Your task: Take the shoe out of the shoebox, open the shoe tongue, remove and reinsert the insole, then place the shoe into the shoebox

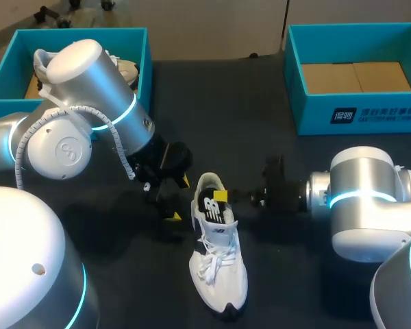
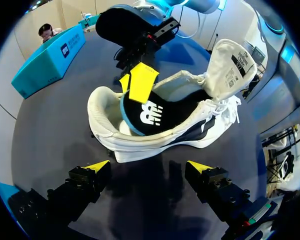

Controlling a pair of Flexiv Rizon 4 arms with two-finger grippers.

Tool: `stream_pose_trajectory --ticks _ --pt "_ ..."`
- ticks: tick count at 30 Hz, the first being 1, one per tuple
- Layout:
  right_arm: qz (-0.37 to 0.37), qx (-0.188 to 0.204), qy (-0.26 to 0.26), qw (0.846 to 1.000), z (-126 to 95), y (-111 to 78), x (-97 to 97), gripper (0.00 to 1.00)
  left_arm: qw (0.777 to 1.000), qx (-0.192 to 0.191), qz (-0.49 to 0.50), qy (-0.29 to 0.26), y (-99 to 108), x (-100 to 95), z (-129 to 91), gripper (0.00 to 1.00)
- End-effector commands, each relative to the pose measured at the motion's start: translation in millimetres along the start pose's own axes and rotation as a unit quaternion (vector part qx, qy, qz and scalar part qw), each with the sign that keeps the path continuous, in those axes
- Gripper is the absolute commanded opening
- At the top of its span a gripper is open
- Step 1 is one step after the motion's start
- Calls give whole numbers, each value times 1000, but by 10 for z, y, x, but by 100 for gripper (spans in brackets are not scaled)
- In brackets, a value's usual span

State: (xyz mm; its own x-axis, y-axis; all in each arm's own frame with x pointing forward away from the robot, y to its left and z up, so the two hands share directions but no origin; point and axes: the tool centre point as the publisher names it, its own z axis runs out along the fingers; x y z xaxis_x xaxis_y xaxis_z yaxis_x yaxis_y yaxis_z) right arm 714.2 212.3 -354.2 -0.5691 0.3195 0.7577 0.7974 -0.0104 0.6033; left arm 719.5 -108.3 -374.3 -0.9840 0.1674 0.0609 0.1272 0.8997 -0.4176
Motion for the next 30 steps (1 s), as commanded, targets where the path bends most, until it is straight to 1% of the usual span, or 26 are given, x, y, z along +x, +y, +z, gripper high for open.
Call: stream_pose_trajectory --ticks 1,6,7,8,9,13,18,22,27,30 --pt "3 7 -7 1000 15 -55 21 0 1000 -2 0 -1 -4 8 -2 100" --pt "-12 -8 -8 1000 -25 -23 71 0 1000 -2 0 -1 -4 8 -2 100" --pt "-17 -11 -9 1000 -31 -6 84 7 1000 -2 0 -1 -4 8 -2 100" --pt "-23 -12 -8 1000 -35 11 94 26 1000 -2 0 -1 -4 8 -2 100" --pt "-28 -14 -7 999 -37 23 102 32 1000 -2 0 -1 -4 8 -2 100" --pt "-43 -19 -9 999 -56 112 140 44 1000 -2 0 -1 -4 8 -2 100" --pt "-63 -20 -15 998 -71 215 179 48 1000 -2 0 -1 -4 8 -2 100" --pt "-75 -17 -19 997 -102 291 226 48 1000 -2 0 -1 -4 8 -2 100" --pt "-81 -7 -32 996 -201 353 270 48 1000 -2 0 -1 -4 8 -2 100" --pt "-84 6 -43 995 -255 371 296 49 1000 -2 0 -1 -4 8 -2 100"
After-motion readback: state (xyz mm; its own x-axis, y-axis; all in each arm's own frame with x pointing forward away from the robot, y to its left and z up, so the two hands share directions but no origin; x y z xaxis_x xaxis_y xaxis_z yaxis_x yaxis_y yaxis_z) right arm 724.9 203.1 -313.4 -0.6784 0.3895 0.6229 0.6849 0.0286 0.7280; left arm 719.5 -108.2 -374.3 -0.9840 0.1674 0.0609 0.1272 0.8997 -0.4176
